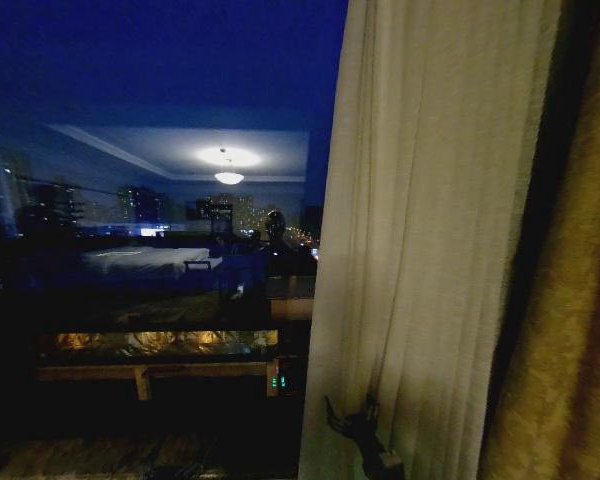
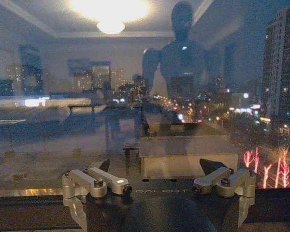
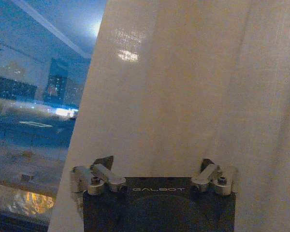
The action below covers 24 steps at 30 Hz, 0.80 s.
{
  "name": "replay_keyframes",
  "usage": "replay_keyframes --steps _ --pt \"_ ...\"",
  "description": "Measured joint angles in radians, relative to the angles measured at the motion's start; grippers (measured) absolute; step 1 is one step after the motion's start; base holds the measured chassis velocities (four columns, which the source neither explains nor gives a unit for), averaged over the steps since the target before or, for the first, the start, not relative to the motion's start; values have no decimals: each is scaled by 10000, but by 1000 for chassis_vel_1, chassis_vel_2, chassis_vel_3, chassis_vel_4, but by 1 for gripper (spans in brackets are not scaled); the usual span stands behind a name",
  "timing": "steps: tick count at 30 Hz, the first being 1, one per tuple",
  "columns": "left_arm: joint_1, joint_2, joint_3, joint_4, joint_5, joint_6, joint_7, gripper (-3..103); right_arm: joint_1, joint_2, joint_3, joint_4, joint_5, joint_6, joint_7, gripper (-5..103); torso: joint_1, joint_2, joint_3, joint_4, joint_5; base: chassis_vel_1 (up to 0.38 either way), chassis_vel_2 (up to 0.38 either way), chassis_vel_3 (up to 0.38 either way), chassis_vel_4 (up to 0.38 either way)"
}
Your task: Open the curtains by pulling them apart, changing their state from closed to fully open.
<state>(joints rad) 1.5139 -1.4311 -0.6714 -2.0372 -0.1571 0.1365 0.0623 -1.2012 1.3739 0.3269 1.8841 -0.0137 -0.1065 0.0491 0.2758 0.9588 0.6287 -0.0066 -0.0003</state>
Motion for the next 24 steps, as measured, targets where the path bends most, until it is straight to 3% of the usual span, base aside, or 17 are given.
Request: replay_keyframes --steps 1,3,4,6,8,9,10,14,17,19,24 --pt "22 0 -11 -2 0 -9 0 100 36 0 -4 -66 -1 0 0 84 0 1 0 0 0 0 0 0 0" --pt "28 0 -12 -3 0 -14 0 100 59 0 -2 -97 5 0 1 84 0 0 0 0 0 0 0 0 0" --pt "34 -1 -14 -6 0 -22 0 100 99 0 10 -140 20 4 3 73 0 1 0 -1 0 0 0 0 0" --pt "35 -5 -13 -10 0 -25 0 100 134 0 24 -170 31 11 7 73 0 0 0 0 0 0 0 0 0" --pt "34 -7 -2 -37 2 -29 0 100 228 0 55 -230 61 32 35 62 0 0 0 0 0 0 0 0 0" --pt "34 -7 -2 -37 2 -29 0 100 228 0 55 -230 61 32 35 62 0 0 0 0 0 0 0 0 0" --pt "33 -7 6 -64 6 -29 0 100 275 0 61 -244 80 40 49 51 0 1 0 -1 1 0 0 0 0" --pt "40 -31 15 -101 27 -28 0 100 355 0 41 -279 158 68 153 41 0 0 -1 -1 0 0 0 0 0" --pt "72 -55 12 -123 40 -27 0 100 449 0 30 -366 237 103 203 24 0 0 -1 -1 0 0 0 0 0" --pt "81 -66 6 -130 41 -27 0 100 476 0 34 -394 250 116 207 24 0 0 -1 -1 1 0 0 0 0" --pt "174 -100 -38 -208 51 -30 0 100 650 0 141 -507 324 287 207 3 1 0 0 0 1 0 0 0 0"
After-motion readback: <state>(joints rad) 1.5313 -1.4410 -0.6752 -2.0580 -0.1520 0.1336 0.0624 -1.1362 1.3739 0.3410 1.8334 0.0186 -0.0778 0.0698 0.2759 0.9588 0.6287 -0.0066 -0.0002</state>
